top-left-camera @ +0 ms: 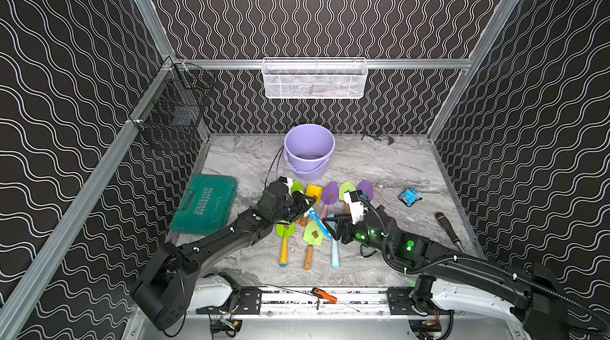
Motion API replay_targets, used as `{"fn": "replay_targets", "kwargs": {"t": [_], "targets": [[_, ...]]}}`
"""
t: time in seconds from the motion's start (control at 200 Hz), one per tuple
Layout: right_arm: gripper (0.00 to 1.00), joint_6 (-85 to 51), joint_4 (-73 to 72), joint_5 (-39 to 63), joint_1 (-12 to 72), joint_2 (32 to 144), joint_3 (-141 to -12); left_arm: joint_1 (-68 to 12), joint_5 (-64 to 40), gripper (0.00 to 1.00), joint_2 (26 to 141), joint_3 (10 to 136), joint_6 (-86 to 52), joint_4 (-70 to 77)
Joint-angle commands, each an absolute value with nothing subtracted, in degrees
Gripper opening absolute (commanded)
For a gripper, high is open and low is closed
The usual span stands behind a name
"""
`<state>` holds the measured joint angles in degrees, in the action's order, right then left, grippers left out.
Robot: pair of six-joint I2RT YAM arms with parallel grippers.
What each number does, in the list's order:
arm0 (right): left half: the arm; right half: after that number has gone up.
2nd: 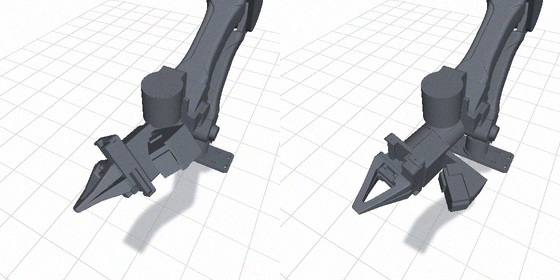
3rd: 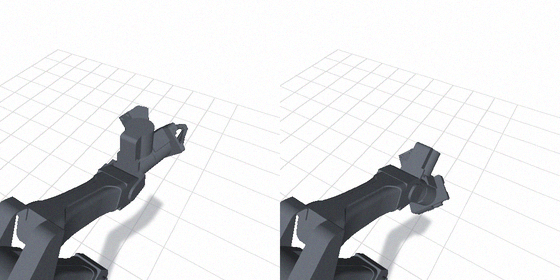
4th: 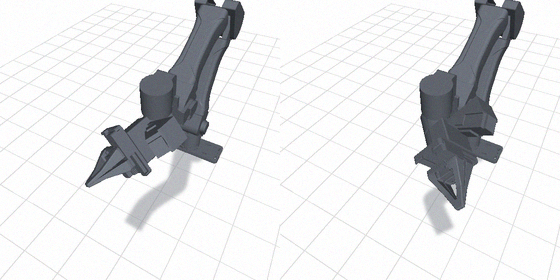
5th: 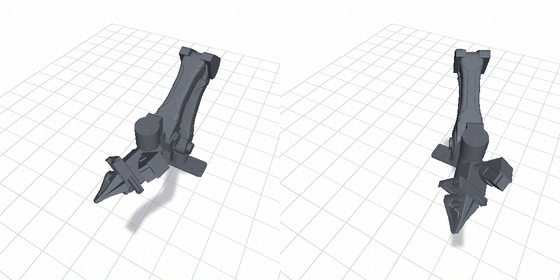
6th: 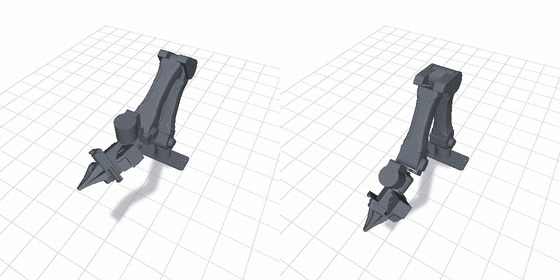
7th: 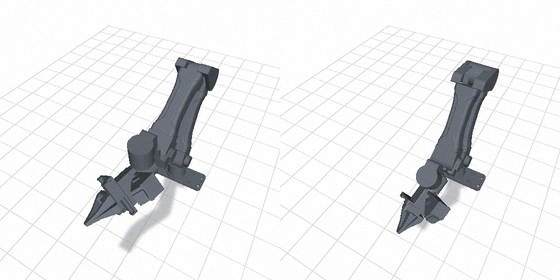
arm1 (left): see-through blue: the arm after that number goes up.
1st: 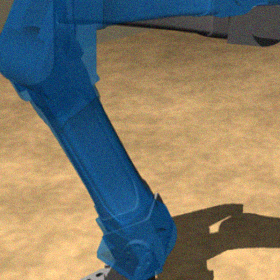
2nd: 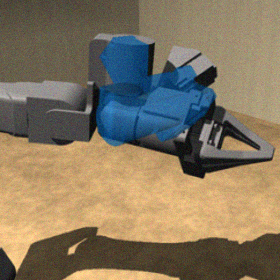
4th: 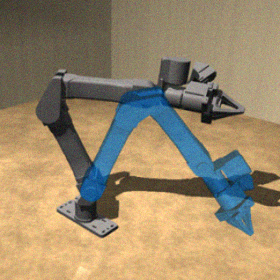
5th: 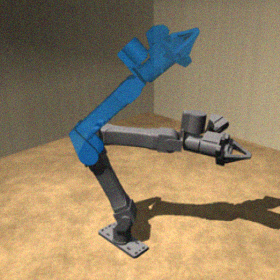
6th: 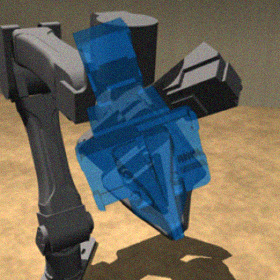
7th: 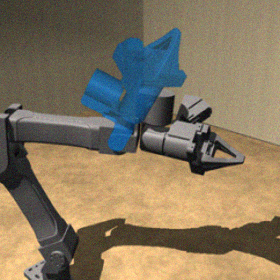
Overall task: Brush the soil off the hand trowel and place it into the bucket
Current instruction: Pick up the brush from the center of the board.
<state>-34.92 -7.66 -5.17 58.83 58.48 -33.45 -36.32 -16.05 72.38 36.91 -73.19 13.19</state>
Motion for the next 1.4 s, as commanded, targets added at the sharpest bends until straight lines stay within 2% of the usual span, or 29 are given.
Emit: {"fn": "replay_targets", "kwargs": {"t": [0.0, 0.595, 0.816, 1.396], "targets": [[0.64, -34.5, -13.74, -2.54, 58.97, 59.8, -33.92, -36.18, -16.44, 0.04, 71.66, 37.45, -74.66, 14.61], [0.51, -34.6, -14.6, -0.3, 58.97, 65.07, -35.44, -36.14, -16.08, 0.03, 70.14, 36.9, -75.19, 14.77], [0.39, -34.43, -14.89, 0.21, 58.97, 66.5, -36.28, -36.13, -16.08, 0.03, 70.06, 36.72, -75.3, 15.15], [0.35, -35.04, -15.51, 1.81, 58.97, 69.38, -37.53, -36.21, -16.52, 0.04, 70.48, 35.24, -75.68, 17.01]]}}
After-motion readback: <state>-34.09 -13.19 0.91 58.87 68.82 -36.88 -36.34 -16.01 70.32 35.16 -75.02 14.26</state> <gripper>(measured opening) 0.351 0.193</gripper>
